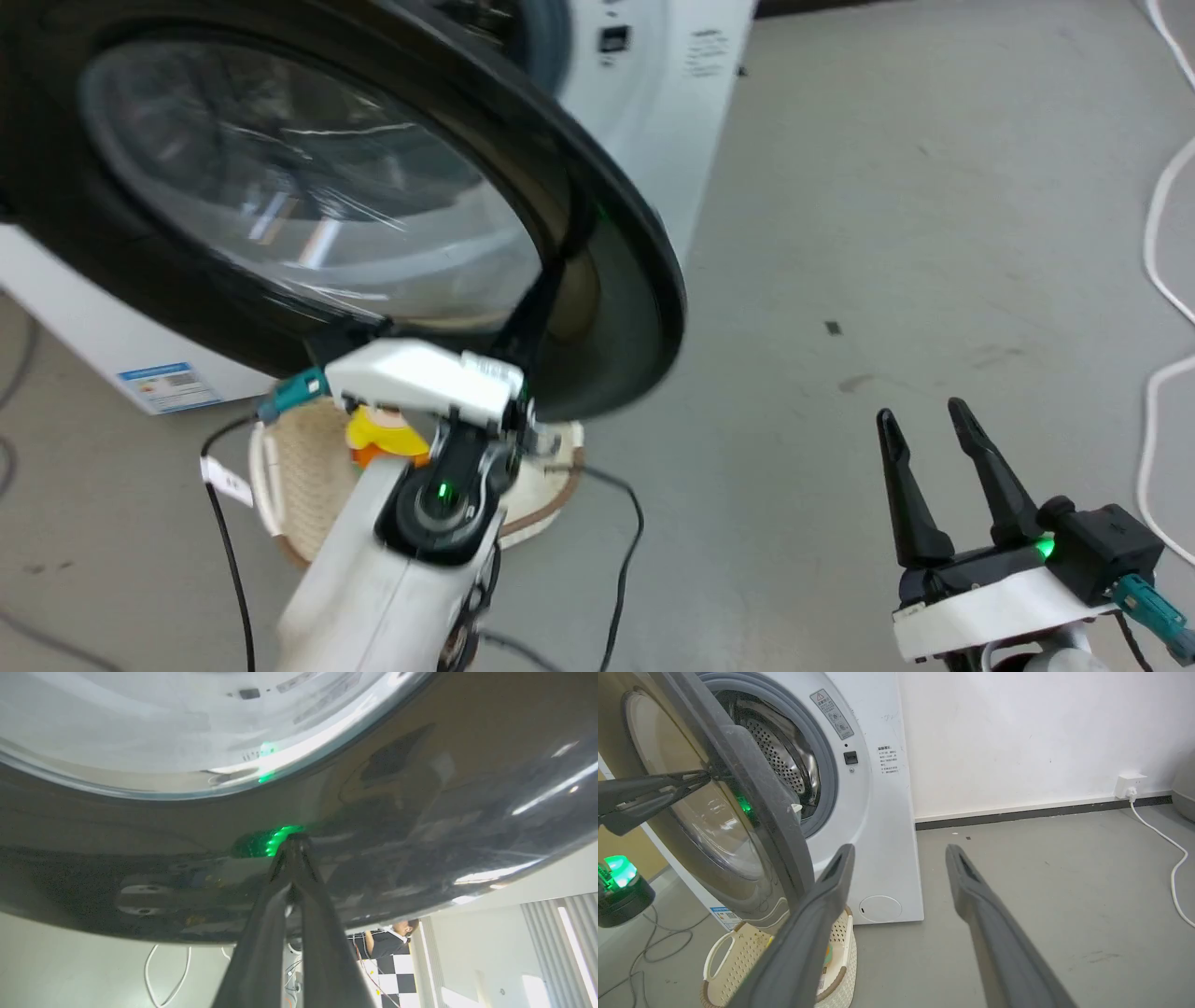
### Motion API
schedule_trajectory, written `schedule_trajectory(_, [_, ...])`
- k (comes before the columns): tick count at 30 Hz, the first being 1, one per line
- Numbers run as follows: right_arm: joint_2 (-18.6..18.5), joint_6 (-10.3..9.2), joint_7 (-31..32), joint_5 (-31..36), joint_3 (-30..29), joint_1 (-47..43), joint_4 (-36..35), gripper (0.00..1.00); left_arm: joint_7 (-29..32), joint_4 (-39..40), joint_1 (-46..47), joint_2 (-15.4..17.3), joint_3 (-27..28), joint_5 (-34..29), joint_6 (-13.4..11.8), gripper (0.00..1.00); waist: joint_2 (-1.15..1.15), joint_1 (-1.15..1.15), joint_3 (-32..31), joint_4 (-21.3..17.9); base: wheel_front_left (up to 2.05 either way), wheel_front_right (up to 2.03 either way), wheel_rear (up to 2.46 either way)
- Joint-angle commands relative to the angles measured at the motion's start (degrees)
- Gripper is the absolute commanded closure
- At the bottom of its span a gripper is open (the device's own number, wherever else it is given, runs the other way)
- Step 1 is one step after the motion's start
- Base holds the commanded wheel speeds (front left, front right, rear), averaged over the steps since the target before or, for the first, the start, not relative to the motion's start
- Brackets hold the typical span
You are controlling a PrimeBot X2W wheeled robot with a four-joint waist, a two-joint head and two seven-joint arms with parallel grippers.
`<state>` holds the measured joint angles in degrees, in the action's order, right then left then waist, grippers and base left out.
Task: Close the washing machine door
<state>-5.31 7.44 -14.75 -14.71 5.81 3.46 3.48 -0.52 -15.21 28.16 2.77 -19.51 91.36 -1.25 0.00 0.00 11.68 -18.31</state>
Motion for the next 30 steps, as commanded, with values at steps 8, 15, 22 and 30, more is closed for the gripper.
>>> schedule_trajectory(8, [1.09,0.05,-0.25,-0.42,0.49,1.07,0.37,0.0,-7.72,-12.26,9.95,0.11,-3.73,1.2,1.11,1.0,0.0,0.0,1.15,-3.45,0.0,0.0,0.0])
schedule_trajectory(15, [1.41,0.05,-0.25,-0.35,-0.54,0.52,0.36,0.0,-6.73,-17.89,11.94,0.11,-6.68,3.68,4.59,1.0,0.0,0.0,-0.15,-1.25,0.0,0.0,0.0])
schedule_trajectory(22, [0.94,0.05,-0.25,-2.31,-1.5,-0.72,-0.26,0.0,0.79,-13.28,5.3,2.4,-11.49,6.34,6.71,1.0,0.0,0.0,-3.87,3.53,0.0,0.0,0.0])
schedule_trajectory(30, [-0.65,0.05,-0.25,-2.06,-2.47,-2.52,0.23,0.0,-10.05,-3.41,-1.1,13.92,-17.61,-14.04,6.56,1.0,0.0,0.0,-7.45,10.26,0.0,0.0,0.0])
